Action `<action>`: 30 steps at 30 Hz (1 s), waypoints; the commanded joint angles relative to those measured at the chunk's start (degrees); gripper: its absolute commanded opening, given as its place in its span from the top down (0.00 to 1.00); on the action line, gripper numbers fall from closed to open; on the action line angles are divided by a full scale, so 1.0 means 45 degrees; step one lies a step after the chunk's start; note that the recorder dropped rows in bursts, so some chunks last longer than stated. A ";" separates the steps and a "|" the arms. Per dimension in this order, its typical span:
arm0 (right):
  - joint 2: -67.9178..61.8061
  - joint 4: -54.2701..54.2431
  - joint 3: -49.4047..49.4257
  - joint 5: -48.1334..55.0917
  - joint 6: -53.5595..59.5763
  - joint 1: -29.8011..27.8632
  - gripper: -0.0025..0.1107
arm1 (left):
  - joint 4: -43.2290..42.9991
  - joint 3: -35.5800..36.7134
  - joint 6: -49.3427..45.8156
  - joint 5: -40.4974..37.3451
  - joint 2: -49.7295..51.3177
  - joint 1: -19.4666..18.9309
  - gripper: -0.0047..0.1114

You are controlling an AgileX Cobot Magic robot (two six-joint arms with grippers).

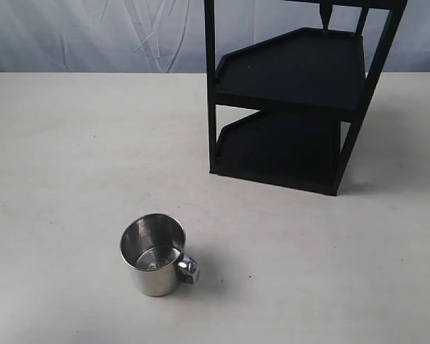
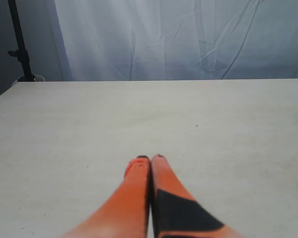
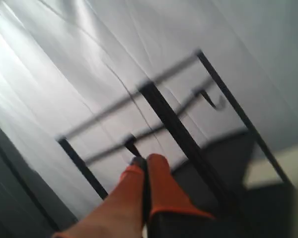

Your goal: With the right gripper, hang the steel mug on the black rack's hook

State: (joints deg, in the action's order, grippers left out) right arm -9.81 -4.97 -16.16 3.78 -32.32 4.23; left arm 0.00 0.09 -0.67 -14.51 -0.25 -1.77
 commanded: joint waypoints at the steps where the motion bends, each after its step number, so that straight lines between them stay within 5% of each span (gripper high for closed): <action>1: -0.4549 -0.3605 -0.2509 0.7685 0.6931 0.0418 0.99 | 0.0000 -0.0020 0.0057 0.0172 0.0055 0.0067 0.96; 2: -0.6533 -0.7656 -0.2813 0.9214 1.0747 0.0849 0.99 | 0.0000 -0.0020 0.0057 0.0172 0.0055 0.0067 0.96; 4: -0.8740 -1.0505 -0.2813 0.9821 1.2988 0.1622 0.99 | 0.0000 -0.0020 0.0057 0.0172 0.0055 0.0067 0.96; 8: -1.2843 -1.0594 -0.3360 0.7376 1.3028 0.4867 0.99 | 0.0000 -0.0020 0.0057 0.0172 0.0055 0.0067 0.96; 13: -1.5568 -1.0520 -0.5589 0.7361 1.3028 0.7764 0.99 | 0.0000 -0.0020 0.0057 0.0172 0.0055 0.0067 0.96; 18: -1.6637 -1.0690 -0.5888 0.6582 1.3028 0.8840 0.99 | 0.0000 -0.0020 0.0057 0.0172 0.0055 0.0067 0.96; 30: -1.8700 -1.1051 -0.5888 0.3391 1.2994 0.8879 0.99 | 0.0000 -0.0020 0.0057 0.0172 0.0055 0.0067 0.96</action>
State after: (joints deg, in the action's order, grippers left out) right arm -93.43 -54.24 -42.42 23.27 25.81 44.05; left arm 0.00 0.09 -0.67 -14.51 -0.25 -1.77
